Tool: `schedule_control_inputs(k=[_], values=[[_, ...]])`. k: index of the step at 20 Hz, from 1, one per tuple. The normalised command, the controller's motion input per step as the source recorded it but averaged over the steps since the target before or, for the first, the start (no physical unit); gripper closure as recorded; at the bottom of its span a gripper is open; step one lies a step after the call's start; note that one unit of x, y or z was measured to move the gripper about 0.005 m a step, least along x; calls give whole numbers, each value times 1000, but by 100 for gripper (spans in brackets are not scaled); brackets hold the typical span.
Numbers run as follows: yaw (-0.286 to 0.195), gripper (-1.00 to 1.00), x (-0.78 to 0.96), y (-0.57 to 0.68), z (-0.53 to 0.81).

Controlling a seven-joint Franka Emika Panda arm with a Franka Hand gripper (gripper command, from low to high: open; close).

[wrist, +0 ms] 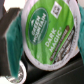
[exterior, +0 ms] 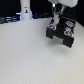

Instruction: Open the kcup holder, insert the kcup into the holder, and close the kcup holder

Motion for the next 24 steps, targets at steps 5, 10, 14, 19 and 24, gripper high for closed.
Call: schedule_control_inputs(k=[5, 10, 14, 19, 24], values=[[-30, 100, 603, 258, 309], [-19, 100, 301, 98, 120], [-22, 100, 608, 310, 140], [-17, 100, 250, 173, 42], [1, 100, 135, 187, 70]])
